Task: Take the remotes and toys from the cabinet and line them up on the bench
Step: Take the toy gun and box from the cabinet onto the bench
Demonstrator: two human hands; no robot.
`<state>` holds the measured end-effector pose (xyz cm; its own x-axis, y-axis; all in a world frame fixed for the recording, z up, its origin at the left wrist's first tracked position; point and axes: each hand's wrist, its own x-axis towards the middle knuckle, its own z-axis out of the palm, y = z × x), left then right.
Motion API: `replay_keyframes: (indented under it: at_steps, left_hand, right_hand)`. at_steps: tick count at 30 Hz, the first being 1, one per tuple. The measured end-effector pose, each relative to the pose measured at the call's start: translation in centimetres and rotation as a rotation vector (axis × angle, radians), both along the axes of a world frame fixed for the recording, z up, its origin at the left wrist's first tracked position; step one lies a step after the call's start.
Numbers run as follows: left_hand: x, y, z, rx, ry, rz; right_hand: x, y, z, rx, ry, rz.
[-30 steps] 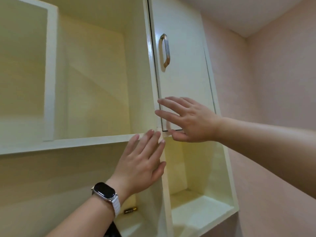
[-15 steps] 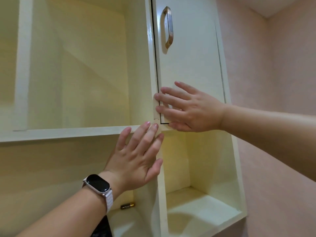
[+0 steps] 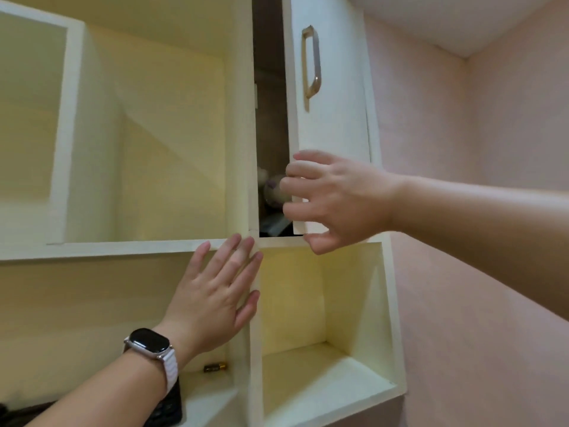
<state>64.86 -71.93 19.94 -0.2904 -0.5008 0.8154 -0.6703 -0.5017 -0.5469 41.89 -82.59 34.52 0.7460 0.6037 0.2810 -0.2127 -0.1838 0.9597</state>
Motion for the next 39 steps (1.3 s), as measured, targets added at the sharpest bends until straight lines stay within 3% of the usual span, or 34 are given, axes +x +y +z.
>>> replay_keyframes:
  at_steps: [9, 20, 33, 39]
  left_hand:
    - [-2.2, 0.2, -0.3, -0.011, 0.126, -0.008]
    - [-3.4, -1.6, -0.5, -0.168, 0.173, -0.090]
    - [-3.6, -1.3, 0.4, -0.164, 0.142, -0.095]
    - [-4.7, -2.5, 1.6, -0.142, 0.144, -0.083]
  right_hand:
    - [-9.9, -0.9, -1.3, 0.046, -0.052, 0.064]
    - [-18.2, -5.9, -2.9, 0.105, -0.204, -0.084]
    - [-20.1, -8.0, -4.2, 0.268, -0.361, -0.466]
    - [-16.9, -6.2, -4.7, 0.399, -0.340, -0.400]
